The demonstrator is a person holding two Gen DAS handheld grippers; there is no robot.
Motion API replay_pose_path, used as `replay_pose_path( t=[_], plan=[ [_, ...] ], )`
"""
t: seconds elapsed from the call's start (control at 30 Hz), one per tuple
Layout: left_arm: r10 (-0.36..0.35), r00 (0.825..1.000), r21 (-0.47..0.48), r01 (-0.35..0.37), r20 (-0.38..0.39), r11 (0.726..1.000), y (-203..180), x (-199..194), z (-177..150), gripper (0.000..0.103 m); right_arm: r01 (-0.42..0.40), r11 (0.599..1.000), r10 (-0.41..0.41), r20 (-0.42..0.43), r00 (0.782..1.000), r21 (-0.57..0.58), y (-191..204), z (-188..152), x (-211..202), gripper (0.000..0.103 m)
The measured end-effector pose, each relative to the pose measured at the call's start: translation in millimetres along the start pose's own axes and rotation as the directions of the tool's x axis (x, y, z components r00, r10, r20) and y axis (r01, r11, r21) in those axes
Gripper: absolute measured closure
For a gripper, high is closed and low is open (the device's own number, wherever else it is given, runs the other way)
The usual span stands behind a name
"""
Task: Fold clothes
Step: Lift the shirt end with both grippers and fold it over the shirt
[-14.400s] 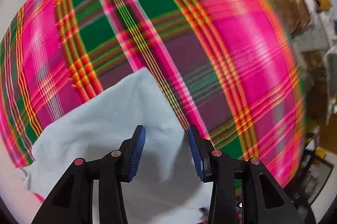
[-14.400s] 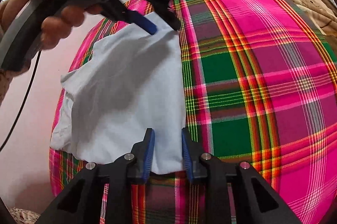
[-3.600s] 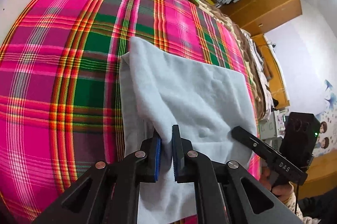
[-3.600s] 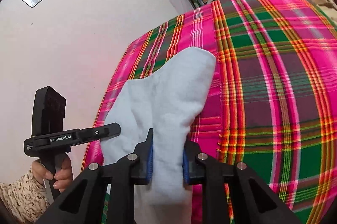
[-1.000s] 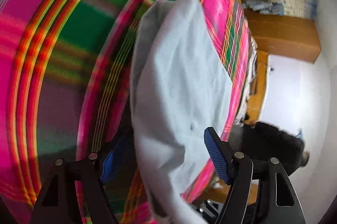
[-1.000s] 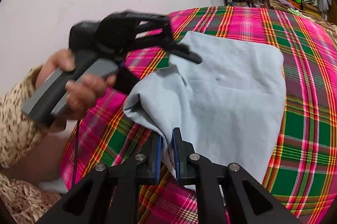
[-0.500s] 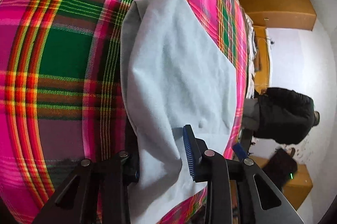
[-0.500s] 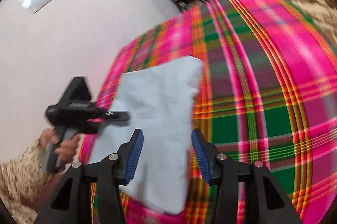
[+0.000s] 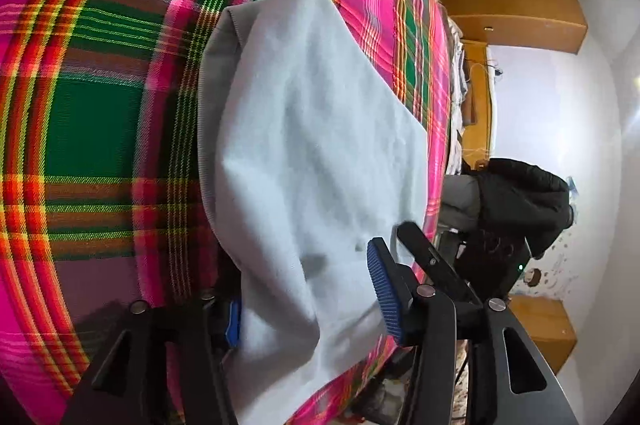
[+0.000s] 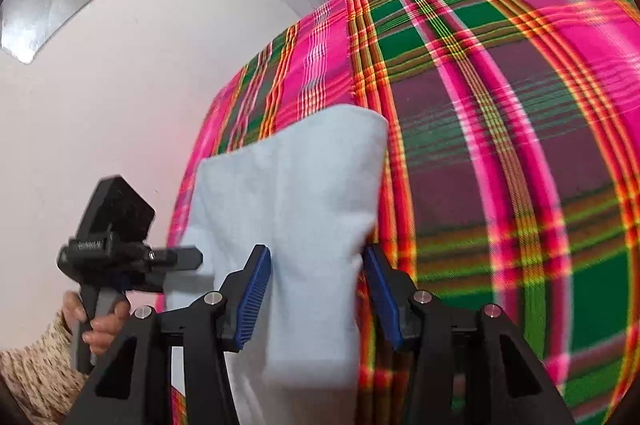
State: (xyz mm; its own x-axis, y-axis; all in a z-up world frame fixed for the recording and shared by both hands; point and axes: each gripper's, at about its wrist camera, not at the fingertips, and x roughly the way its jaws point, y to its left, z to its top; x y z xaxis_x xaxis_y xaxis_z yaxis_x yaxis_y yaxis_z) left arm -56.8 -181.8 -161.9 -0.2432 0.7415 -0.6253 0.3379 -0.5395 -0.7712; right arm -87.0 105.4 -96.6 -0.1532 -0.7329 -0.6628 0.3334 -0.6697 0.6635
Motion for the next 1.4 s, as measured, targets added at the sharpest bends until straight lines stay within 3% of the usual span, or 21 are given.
replay_pose_path(
  t=[0.1, 0.13, 0.17, 0.33, 0.53, 0.73, 0.9, 1.2, 1.4],
  plan=[
    [0.045, 0.999, 0.043, -0.046, 0.018, 0.998, -6, 4, -4, 0.057, -0.026, 0.997, 0.025, 0.017, 1.000, 0.069, -3, -2, -2, 0.058],
    [0.072, 0.997, 0.059, -0.074, 0.025, 0.996, -8, 5, -6, 0.077, -0.014, 0.997, 0.013, 0.006, 1.000, 0.074, -3, -4, -1, 0.080],
    [0.099, 0.995, 0.075, -0.101, 0.033, 0.992, -11, 7, -7, 0.090, -0.027, 0.996, 0.028, -0.009, 1.000, 0.082, -3, -6, 2, 0.083],
    [0.123, 0.989, 0.146, -0.133, 0.077, 0.980, -31, 4, -15, 0.092, -0.009, 0.999, 0.008, 0.035, 0.999, 0.034, 15, -14, -7, 0.084],
    [0.070, 0.989, 0.189, -0.094, 0.129, 0.977, -66, -3, -25, 0.093, -0.009, 1.000, 0.012, 0.091, 0.996, -0.029, 35, -15, -37, 0.084],
    [0.024, 0.988, 0.227, -0.058, 0.151, 0.972, -111, 8, -37, 0.093, 0.000, 0.999, 0.006, 0.125, 0.992, -0.049, 9, 4, -96, 0.084],
    [0.026, 0.988, 0.224, -0.060, 0.151, 0.973, -165, 46, -36, 0.093, 0.017, 0.998, -0.007, 0.144, 0.990, -0.068, -10, 25, -140, 0.084],
    [0.026, 0.989, 0.193, -0.054, 0.145, 0.980, -250, 154, -9, 0.093, 0.083, 0.993, -0.075, 0.107, 0.992, -0.079, -93, 90, -202, 0.084],
    [0.094, 0.983, 0.139, -0.117, 0.157, 0.983, -261, 207, 9, 0.091, 0.151, 0.981, -0.147, 0.040, 0.988, -0.124, -138, 126, -204, 0.084]
  ],
)
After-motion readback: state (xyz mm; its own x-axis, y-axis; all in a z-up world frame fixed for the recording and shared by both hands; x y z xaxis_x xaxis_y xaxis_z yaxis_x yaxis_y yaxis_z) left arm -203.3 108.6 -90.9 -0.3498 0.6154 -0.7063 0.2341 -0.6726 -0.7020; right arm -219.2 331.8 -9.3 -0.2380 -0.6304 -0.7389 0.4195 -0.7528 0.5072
